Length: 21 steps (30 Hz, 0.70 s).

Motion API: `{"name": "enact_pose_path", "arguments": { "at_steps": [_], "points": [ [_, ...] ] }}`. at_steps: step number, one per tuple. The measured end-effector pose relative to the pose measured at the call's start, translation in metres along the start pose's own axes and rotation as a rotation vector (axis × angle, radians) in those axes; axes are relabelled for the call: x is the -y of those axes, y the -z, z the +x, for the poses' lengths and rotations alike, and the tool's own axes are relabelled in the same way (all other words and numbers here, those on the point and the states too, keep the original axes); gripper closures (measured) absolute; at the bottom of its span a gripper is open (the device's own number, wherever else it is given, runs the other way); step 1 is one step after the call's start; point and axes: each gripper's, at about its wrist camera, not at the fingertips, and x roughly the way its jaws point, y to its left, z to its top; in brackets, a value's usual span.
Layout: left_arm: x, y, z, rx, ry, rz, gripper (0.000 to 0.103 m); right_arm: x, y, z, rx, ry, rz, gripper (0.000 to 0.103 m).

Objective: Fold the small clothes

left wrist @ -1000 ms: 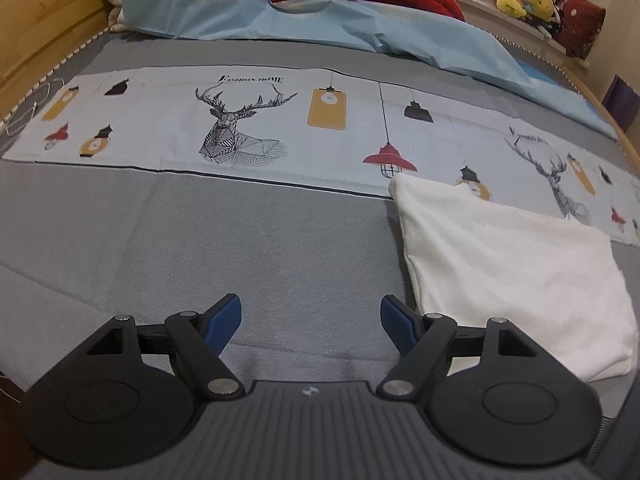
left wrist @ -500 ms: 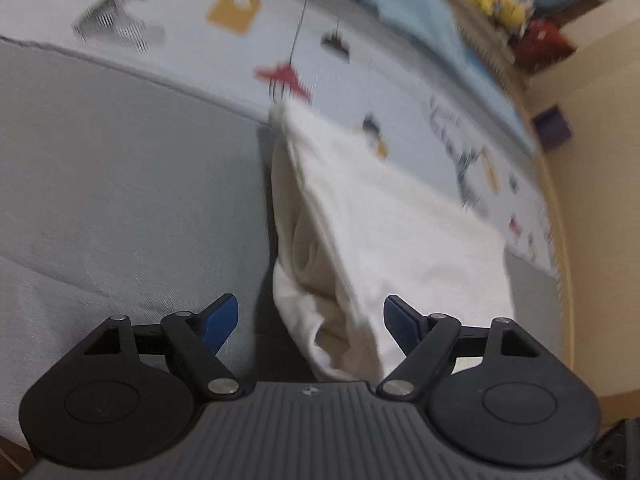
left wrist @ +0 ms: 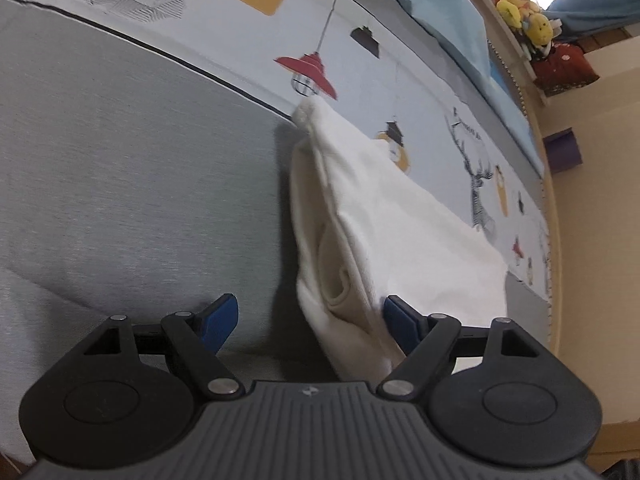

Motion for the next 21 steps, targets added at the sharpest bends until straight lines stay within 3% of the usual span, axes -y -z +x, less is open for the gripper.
{"name": "enact_pose_path", "arguments": {
  "at_steps": [7,17,18,20,21],
  "points": [
    [0.01,-0.01,0.014,-0.003,0.111,-0.094,0.019,0.005,0.003,-0.008,0.006,0.002,-0.002,0.098],
    [0.023,-0.02,0.043,-0.035,0.078,-0.062,0.022,0.005,0.009,-0.016,0.018,-0.007,0.024,0.098],
    [0.022,-0.02,0.045,-0.036,0.073,-0.059,0.03,0.003,0.01,-0.016,0.018,-0.015,0.018,0.098],
    [0.022,-0.023,0.046,-0.032,0.064,-0.032,0.057,-0.002,0.01,-0.016,0.022,-0.037,0.009,0.098],
    [0.021,-0.024,0.044,-0.026,0.059,-0.015,0.083,-0.004,0.011,-0.015,0.025,-0.048,0.004,0.098]
  ]
}}
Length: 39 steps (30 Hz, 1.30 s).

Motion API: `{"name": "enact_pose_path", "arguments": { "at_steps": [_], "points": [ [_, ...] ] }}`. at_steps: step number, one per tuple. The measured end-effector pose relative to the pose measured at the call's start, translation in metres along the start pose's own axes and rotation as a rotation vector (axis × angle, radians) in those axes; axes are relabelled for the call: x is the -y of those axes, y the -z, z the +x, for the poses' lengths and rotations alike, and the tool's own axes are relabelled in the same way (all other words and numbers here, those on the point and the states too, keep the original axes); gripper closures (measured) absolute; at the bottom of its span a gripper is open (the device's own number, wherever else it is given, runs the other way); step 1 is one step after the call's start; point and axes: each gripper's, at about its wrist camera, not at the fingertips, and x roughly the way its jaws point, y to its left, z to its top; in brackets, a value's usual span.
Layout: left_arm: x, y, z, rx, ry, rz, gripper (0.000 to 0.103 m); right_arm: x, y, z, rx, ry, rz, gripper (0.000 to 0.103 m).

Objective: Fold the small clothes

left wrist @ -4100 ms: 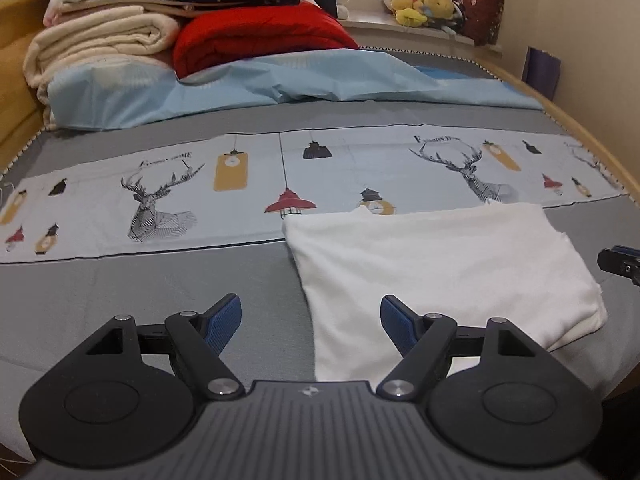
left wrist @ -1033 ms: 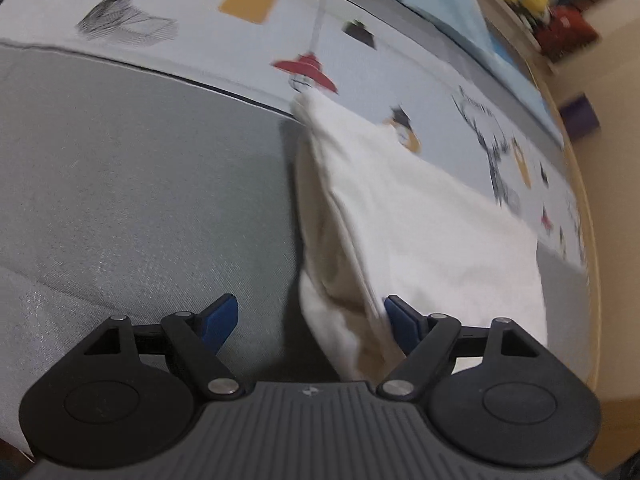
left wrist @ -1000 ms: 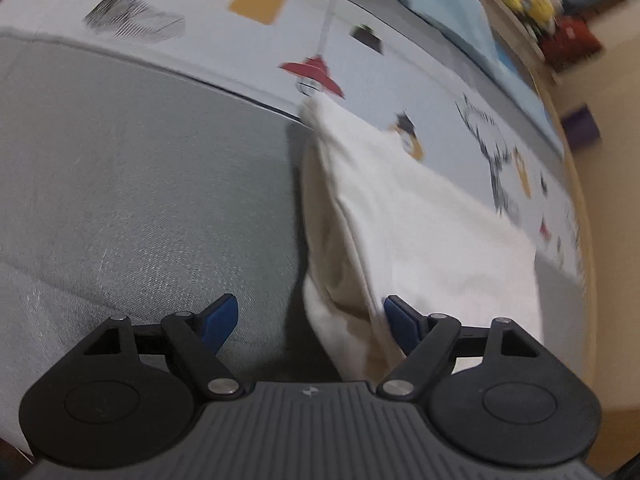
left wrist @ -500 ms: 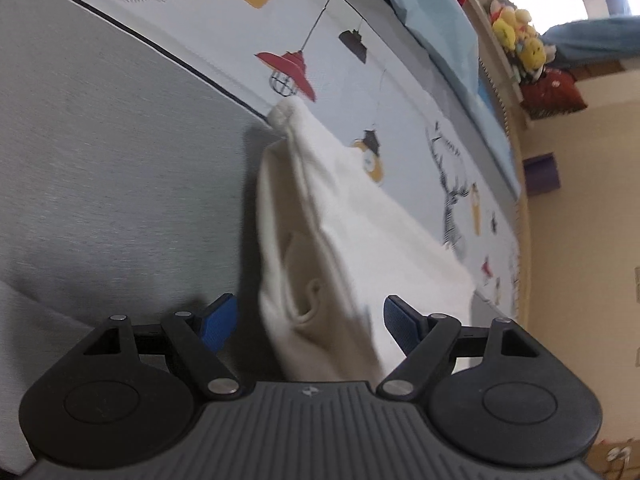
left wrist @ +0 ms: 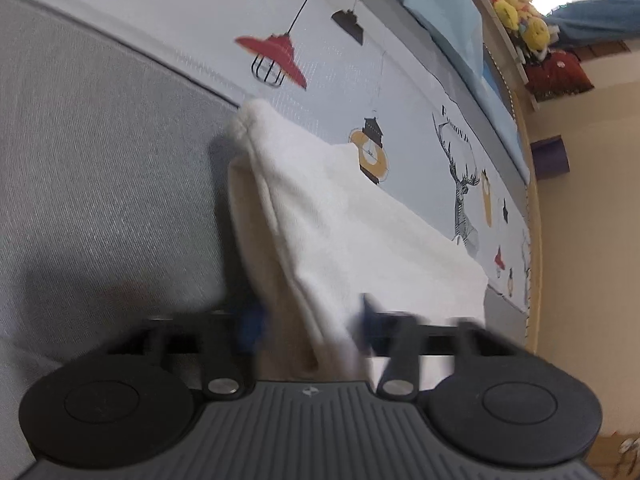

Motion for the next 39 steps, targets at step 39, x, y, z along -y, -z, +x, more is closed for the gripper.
{"name": "enact_pose_path", "arguments": {
  "at_steps": [39],
  "points": [
    [0.168,0.068,0.025,0.08,0.124,0.373,0.074,0.261,0.096,-0.178,0.063,0.427,0.9,0.059]
  ]
}}
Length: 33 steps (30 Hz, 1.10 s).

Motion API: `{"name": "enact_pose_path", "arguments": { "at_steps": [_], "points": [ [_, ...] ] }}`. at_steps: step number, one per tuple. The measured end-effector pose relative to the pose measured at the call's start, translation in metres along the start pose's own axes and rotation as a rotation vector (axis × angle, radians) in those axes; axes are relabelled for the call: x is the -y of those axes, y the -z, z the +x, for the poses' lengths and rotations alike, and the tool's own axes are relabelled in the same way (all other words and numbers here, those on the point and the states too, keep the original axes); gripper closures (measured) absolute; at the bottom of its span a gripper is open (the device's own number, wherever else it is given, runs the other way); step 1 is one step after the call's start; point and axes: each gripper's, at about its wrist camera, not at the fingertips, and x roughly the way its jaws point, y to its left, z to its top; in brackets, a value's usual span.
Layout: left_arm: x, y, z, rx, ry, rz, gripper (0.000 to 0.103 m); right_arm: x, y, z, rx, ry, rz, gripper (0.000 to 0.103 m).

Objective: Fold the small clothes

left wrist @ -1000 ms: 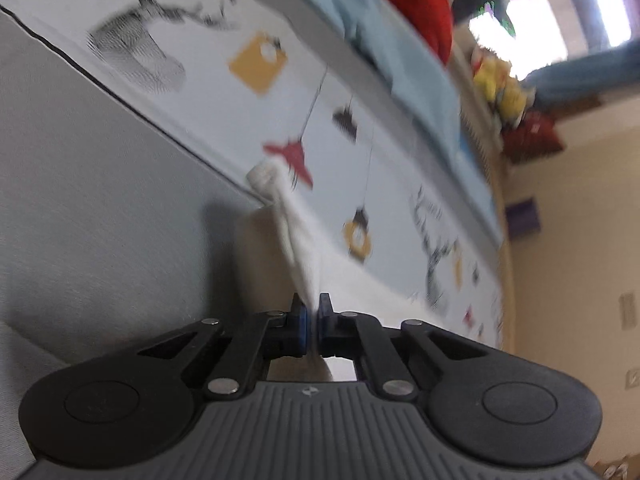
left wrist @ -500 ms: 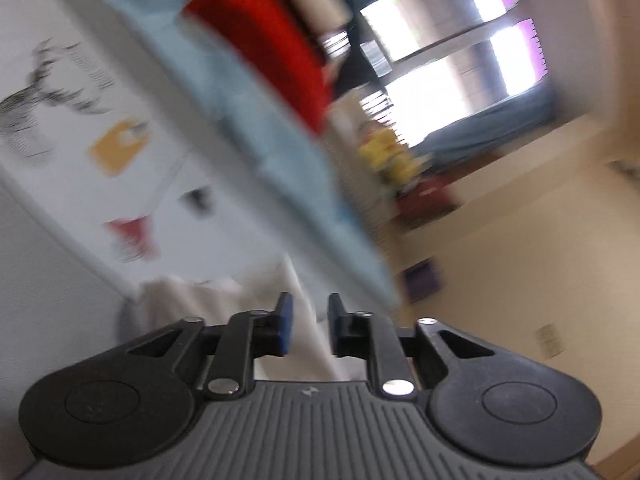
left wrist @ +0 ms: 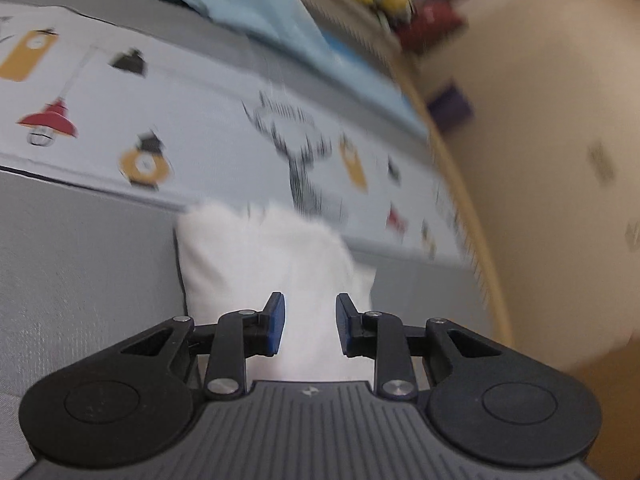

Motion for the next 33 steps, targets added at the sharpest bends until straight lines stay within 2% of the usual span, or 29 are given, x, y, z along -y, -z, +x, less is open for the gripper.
{"name": "enact_pose_path", "arguments": {
  "at_steps": [4,6,7,9,10,12,14,16,19,20,21,22,24,27,31,33],
  "points": [
    [0.015,0.029,0.03,-0.144,-0.034,0.153,0.072,0.001,-0.008,0.012,-0.033,-0.013,0.023,0.056],
    [0.016,0.05,0.053,-0.277,-0.103,0.249,0.067,-0.01,-0.009,0.017,-0.038,0.003,-0.024,0.058],
    [0.016,0.064,0.067,-0.35,-0.165,0.314,0.067,-0.017,-0.01,0.019,-0.036,0.043,-0.079,0.061],
    [0.016,0.086,0.085,-0.441,-0.262,0.435,0.067,-0.024,-0.006,0.032,-0.078,0.15,-0.175,0.088],
    [0.017,0.092,0.088,-0.453,-0.278,0.471,0.067,-0.023,-0.003,0.04,-0.119,0.207,-0.199,0.089],
    [0.013,0.088,0.085,-0.445,-0.265,0.431,0.066,-0.015,0.0,0.049,-0.164,0.307,-0.181,0.095],
    [0.002,0.081,0.08,-0.444,-0.241,0.337,0.066,-0.011,-0.004,0.044,-0.129,0.349,-0.156,0.095],
    [-0.011,0.073,0.072,-0.421,-0.227,0.26,0.065,-0.014,-0.013,0.026,-0.009,0.337,-0.14,0.093],
    [-0.026,0.062,0.057,-0.326,-0.196,0.192,0.057,-0.028,-0.026,-0.005,0.194,0.257,-0.162,0.091],
    [-0.032,0.058,0.053,-0.291,-0.189,0.167,0.057,-0.032,-0.029,-0.008,0.219,0.218,-0.176,0.083],
    [-0.037,0.053,0.049,-0.26,-0.18,0.145,0.057,-0.039,-0.034,-0.008,0.225,0.162,-0.191,0.071],
    [-0.044,0.051,0.043,-0.226,-0.17,0.115,0.057,-0.044,-0.036,-0.006,0.216,0.114,-0.206,0.068],
    [-0.061,0.046,0.039,-0.177,-0.166,0.053,0.057,-0.056,-0.042,0.007,0.197,0.061,-0.25,0.067],
    [-0.084,0.04,0.041,-0.138,-0.174,-0.033,0.058,-0.075,-0.05,0.032,0.196,0.056,-0.331,0.067],
    [-0.091,0.016,0.036,-0.036,-0.106,-0.125,0.058,-0.085,-0.07,0.077,0.118,0.016,-0.288,0.067],
    [-0.095,0.008,0.041,-0.017,-0.07,-0.18,0.057,-0.085,-0.079,0.099,0.077,0.004,-0.236,0.067]
  ]
}}
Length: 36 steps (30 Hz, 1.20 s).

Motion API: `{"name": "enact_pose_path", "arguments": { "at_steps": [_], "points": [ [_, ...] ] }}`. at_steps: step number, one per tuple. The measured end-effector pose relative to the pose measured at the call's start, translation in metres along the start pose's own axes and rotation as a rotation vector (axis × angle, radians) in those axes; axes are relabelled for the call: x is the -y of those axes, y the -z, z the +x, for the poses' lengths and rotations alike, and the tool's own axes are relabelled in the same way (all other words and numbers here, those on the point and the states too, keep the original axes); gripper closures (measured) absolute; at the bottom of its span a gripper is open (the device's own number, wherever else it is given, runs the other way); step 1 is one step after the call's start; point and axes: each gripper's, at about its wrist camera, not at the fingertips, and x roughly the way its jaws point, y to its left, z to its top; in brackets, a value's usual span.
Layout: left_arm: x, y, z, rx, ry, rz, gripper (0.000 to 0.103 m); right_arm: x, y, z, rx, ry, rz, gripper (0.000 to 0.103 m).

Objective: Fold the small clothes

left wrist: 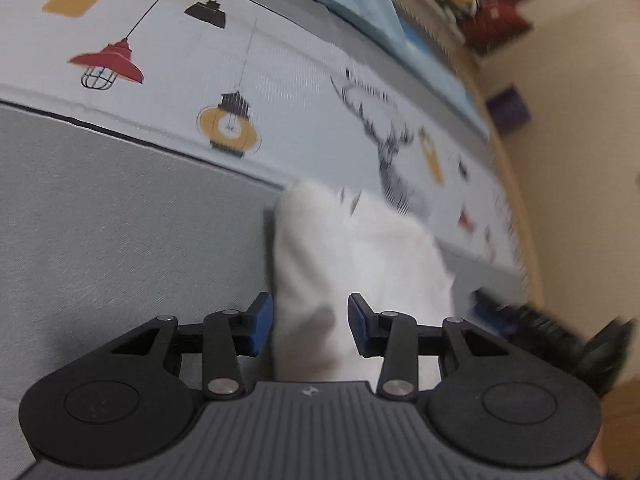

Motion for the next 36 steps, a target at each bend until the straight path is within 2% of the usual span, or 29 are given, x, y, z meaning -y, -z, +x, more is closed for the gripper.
{"name": "enact_pose_path", "arguments": {
  "at_steps": [3,8,9,10,11,12,14,16,18,21,22,23,24,25,28,29,31,32,33,34,35,36],
  "points": [
    [-0.004,-0.011,0.017,-0.013,0.033,-0.073,0.053,0.002,-0.003,0.026,-0.057,-0.026,0.05,0.067],
    [0.0,-0.02,0.046,-0.043,0.021,-0.11,0.053,-0.013,-0.01,0.057,-0.115,-0.055,0.022,0.068],
    [-0.001,-0.02,0.049,-0.042,0.018,-0.111,0.053,-0.015,-0.011,0.064,-0.135,-0.063,0.018,0.081],
    [0.0,-0.021,0.053,-0.041,0.019,-0.108,0.059,-0.017,-0.012,0.068,-0.143,-0.069,0.01,0.096],
    [0.001,-0.022,0.057,-0.043,0.019,-0.095,0.068,-0.019,-0.013,0.07,-0.132,-0.063,-0.007,0.1],
    [0.003,-0.024,0.059,-0.038,0.004,-0.061,0.094,-0.021,-0.015,0.068,-0.103,-0.05,-0.017,0.1],
    [0.009,-0.026,0.055,0.031,-0.039,0.003,0.1,-0.022,-0.02,0.058,-0.011,-0.057,-0.003,0.1],
    [0.013,-0.028,0.05,0.106,-0.037,0.025,0.102,-0.025,-0.024,0.046,0.076,-0.076,-0.018,0.1],
    [0.016,-0.027,0.048,0.116,-0.047,0.04,0.102,-0.025,-0.023,0.046,0.073,-0.024,-0.038,0.099],
    [0.024,-0.022,0.047,0.097,-0.05,0.062,0.101,-0.019,-0.015,0.061,-0.032,0.137,-0.079,0.098],
    [0.027,-0.021,0.042,0.107,-0.05,0.068,0.101,-0.02,-0.013,0.061,-0.035,0.199,-0.111,0.096],
    [0.03,-0.021,0.035,0.124,-0.042,0.08,0.101,-0.02,-0.012,0.055,-0.014,0.222,-0.133,0.094],
    [0.035,-0.02,0.028,0.14,-0.02,0.094,0.101,-0.021,-0.013,0.047,0.021,0.216,-0.146,0.094],
    [0.038,-0.019,0.022,0.148,0.004,0.107,0.101,-0.022,-0.015,0.035,0.056,0.174,-0.15,0.094],
    [0.048,-0.012,0.009,0.137,0.093,0.156,0.101,-0.03,-0.013,0.003,0.09,-0.021,-0.203,0.094],
    [0.051,-0.009,0.009,0.109,0.118,0.177,0.099,-0.033,-0.01,-0.002,0.07,-0.077,-0.245,0.094],
    [0.053,-0.005,0.019,0.012,0.139,0.212,0.093,-0.037,0.0,-0.001,-0.043,-0.159,-0.326,0.094],
    [0.052,0.0,0.031,-0.057,0.076,0.246,0.093,-0.037,0.008,0.005,-0.119,-0.153,-0.37,0.095],
    [0.049,0.007,0.044,-0.109,-0.043,0.291,0.095,-0.035,0.017,0.014,-0.186,-0.095,-0.422,0.096],
    [0.045,0.012,0.05,-0.129,-0.109,0.304,0.095,-0.03,0.026,0.025,-0.243,-0.009,-0.47,0.097],
    [0.04,0.011,0.048,-0.119,-0.093,0.261,0.095,-0.024,0.031,0.029,-0.265,0.039,-0.485,0.092],
    [0.038,0.007,0.042,-0.102,-0.069,0.2,0.095,-0.018,0.029,0.027,-0.246,0.061,-0.465,0.077]
  ]
}}
